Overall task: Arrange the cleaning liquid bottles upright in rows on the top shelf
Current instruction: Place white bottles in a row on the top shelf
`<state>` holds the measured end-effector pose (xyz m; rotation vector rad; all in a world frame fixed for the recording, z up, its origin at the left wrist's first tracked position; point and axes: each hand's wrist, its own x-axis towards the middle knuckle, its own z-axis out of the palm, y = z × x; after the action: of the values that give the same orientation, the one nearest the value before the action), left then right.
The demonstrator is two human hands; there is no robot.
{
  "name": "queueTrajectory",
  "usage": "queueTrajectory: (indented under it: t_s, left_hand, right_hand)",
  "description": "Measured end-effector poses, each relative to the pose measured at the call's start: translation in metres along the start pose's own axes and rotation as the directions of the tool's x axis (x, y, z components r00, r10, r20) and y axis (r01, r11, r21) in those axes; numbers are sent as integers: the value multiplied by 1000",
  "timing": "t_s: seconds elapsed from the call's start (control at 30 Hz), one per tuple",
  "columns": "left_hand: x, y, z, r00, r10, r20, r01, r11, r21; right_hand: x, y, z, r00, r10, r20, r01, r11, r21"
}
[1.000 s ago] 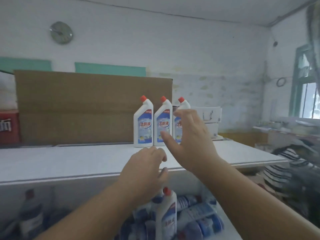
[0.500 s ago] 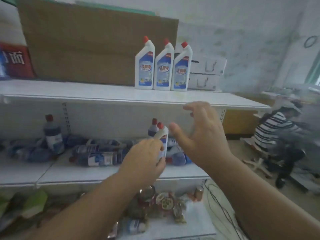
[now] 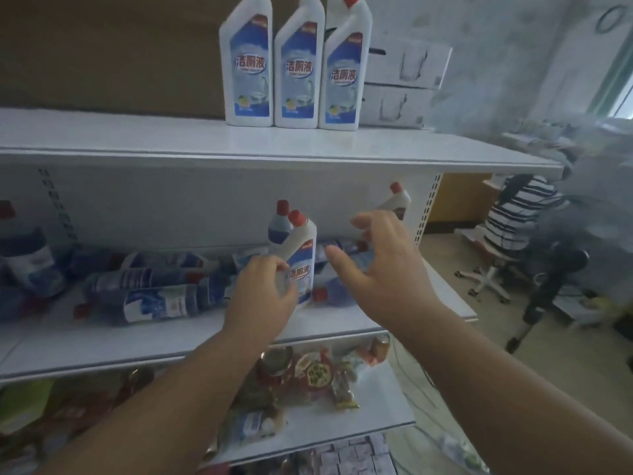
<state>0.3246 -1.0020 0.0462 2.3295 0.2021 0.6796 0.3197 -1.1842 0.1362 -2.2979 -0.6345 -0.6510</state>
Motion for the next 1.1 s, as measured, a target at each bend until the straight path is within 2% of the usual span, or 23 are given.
queueTrajectory:
  t_s: [0.1,0.17,0.27,0.33,0.43,0.57,0.7,0.83,0.97,1.1]
  left_hand:
    - [29,-19,24,996,-76,-43,76,997,-9]
    - [45,-27,38,994,-111,-9,111,994,-17]
    - [64,-36,60,967,-241,78,249,962,-116]
    - [71,-41,72,957,-275,95,289,938,-190]
    - [75,-42,85,942,-332,51,333,901,-280]
    - [64,-31,87,914,-390,-112,335,881,-334]
    - [39,-17,66,781,-572,-251,371,749,-549]
    - [5,-9,55,675,-690,-261,377,627,-681]
    - [-24,-11,60,570,-779,-262,382,534,-754]
    - [-38,-20,61,505,-825,-253,390,480,-786]
  right_hand:
    - [21,12,19,997,60,49,-59,998,-9]
    - [32,18,30,995,73,64,-71,997,-27]
    - [43,30,44,992,98,78,-96,995,-28]
    - [49,41,49,988,110,107,-106,994,-39]
    - [60,62,55,985,107,134,-103,994,-41]
    - [78,92,61,989,50,142,-55,998,34]
    - [100,106,84,981,-104,164,80,986,149]
    - [118,112,129,959,-194,204,136,953,270]
    - [133,106,173,952,-154,263,77,956,282]
    - [143,98,211,977,-98,188,63,981,183]
